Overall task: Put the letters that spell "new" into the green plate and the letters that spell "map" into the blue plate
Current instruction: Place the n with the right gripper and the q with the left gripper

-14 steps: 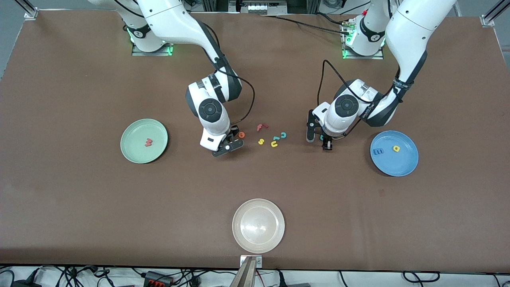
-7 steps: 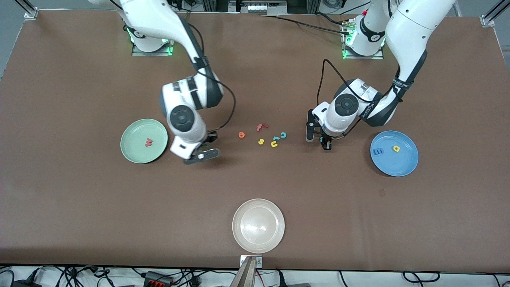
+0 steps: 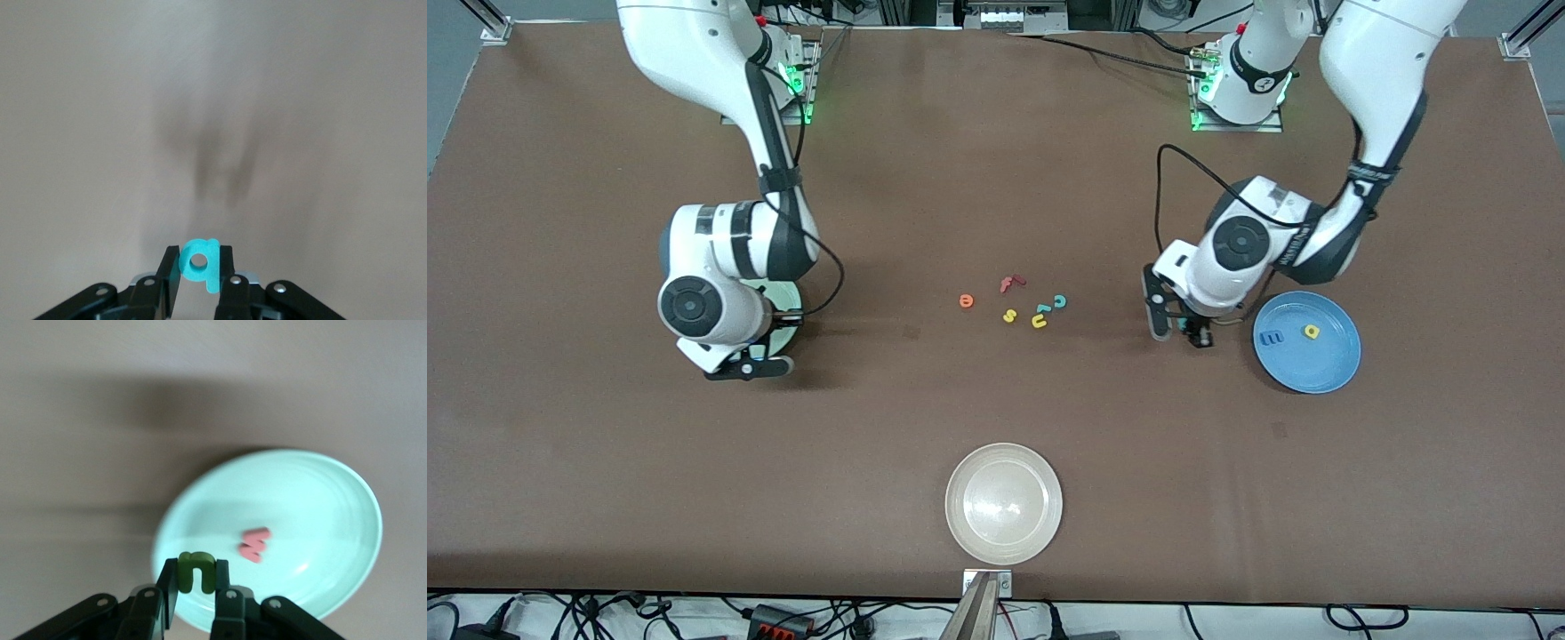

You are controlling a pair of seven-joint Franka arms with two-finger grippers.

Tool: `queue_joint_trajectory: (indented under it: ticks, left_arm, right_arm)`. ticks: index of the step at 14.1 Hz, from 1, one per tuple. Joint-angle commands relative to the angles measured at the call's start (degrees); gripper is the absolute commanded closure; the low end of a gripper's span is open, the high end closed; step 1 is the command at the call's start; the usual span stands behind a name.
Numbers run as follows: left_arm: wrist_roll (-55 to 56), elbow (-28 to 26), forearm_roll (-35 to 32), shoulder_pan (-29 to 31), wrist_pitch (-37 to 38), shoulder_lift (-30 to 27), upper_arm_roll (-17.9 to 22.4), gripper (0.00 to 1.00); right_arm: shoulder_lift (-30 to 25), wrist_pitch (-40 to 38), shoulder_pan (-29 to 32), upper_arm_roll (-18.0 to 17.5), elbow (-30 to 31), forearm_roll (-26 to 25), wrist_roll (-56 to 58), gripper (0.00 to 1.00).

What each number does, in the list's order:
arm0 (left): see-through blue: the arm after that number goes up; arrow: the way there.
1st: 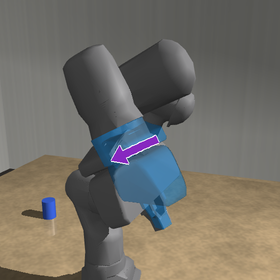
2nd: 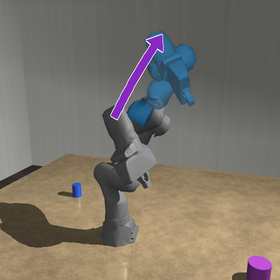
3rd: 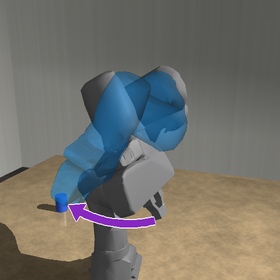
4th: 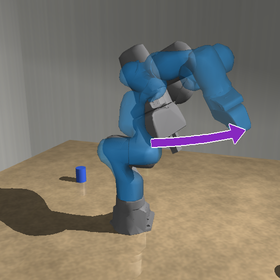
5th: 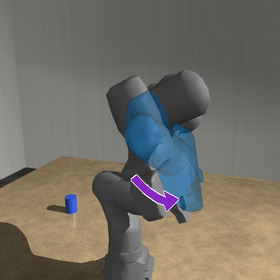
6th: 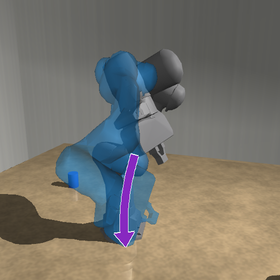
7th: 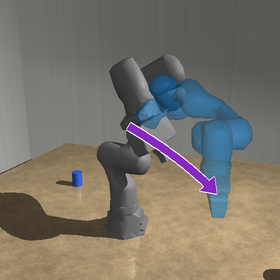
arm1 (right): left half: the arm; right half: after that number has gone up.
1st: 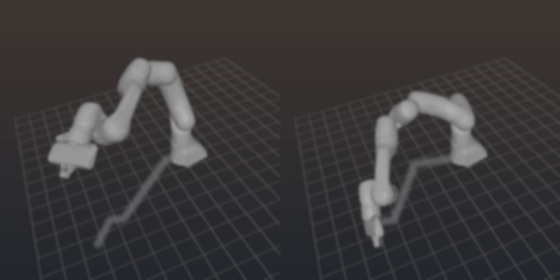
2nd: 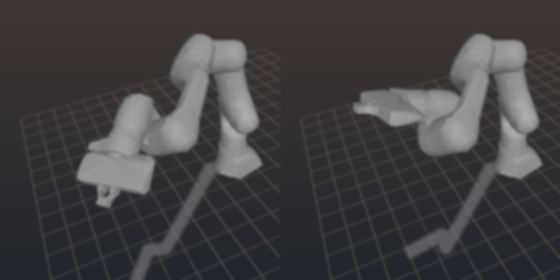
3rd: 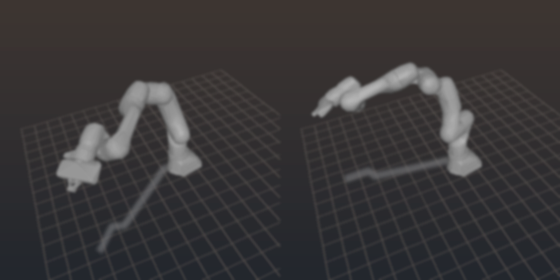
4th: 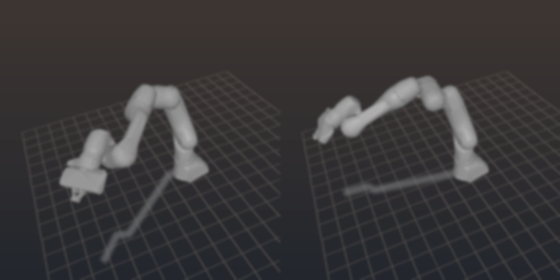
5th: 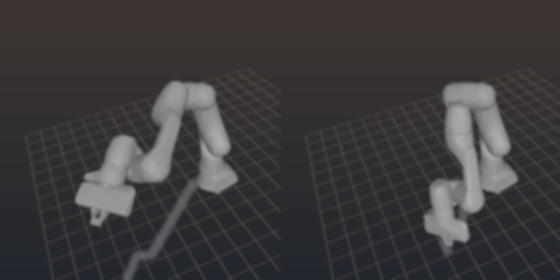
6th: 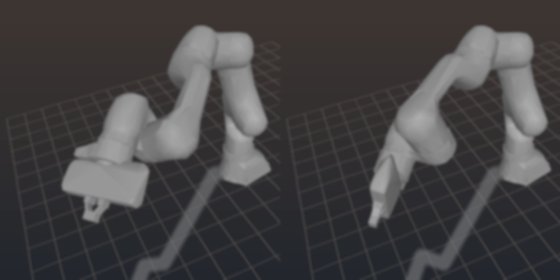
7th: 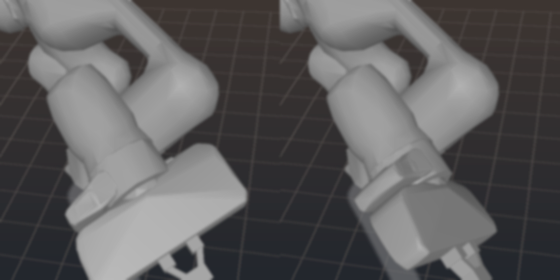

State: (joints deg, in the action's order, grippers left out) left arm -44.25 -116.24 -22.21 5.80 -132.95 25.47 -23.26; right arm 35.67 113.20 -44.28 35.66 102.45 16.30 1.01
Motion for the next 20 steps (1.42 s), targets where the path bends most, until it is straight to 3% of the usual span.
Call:
queue_joint_trajectory:
  ticks: [1, 5, 8, 10, 12, 13, 14, 15, 18, 20]
  left_arm:
    - [6.4, 6.2, -0.8, 4.5, 7.2, -0.3, -0.5, 0.91]
    - [18.7, 10.0, -0.2, 8.6, 14.3, -0.2, 0.1, 0.91]
    - [30.8, 9.7, -0.4, 12.7, 13.8, 1.9, 0.1, 0.91]
    - [32.6, 9.8, -0.6, 15.7, 12.5, 4.2, 0.1, 0.90]
    - [32.6, 9.1, -0.7, 18.8, 7.6, 6.8, 0.1, 0.81]
    - [33.3, 8.6, -0.6, 18.7, 7.4, 6.9, 0.1, 0.56]
    - [34.0, 8.6, -0.7, 18.5, 7.7, 6.8, 0.1, 0.17]
    - [34.1, 8.6, -0.6, 18.6, 8.1, 6.4, -0.2, 0.00]
    - [34.2, 9.8, -0.2, 18.4, 11.0, 4.4, -0.9, 0.00]
    - [35.3, 11.6, 0.1, 18.8, 15.2, 3.1, -3.8, 0.00]
  right_arm:
    - [-1.0, 0.2, 0.3, 1.2, 4.1, -0.3, 0.4, 0.99]
    - [-0.9, 4.3, 1.2, 1.8, 7.8, -0.3, 0.8, 0.96]
    - [-0.9, 7.0, 2.8, 1.8, 9.5, -0.2, 1.9, 0.91]
    - [-0.8, 7.1, 3.8, 1.8, 9.6, -0.2, 3.1, 0.91]
    - [-0.7, 7.1, 4.6, 1.7, 9.7, 0.0, 3.5, 0.86]
    - [-0.7, 7.1, 4.6, 1.7, 9.6, 0.0, 3.5, 0.69]
    - [-0.9, 7.0, 4.5, 1.8, 9.5, 0.1, 3.4, 0.27]
    - [-1.2, 6.8, 4.5, 1.9, 9.0, 0.4, 3.3, 0.00]
    - [-3.9, 6.6, 3.5, 1.5, 7.5, 0.7, 2.5, 0.00]
    - [-4.3, 6.9, 0.1, 1.4, 6.1, 1.5, 2.4, 0.00]
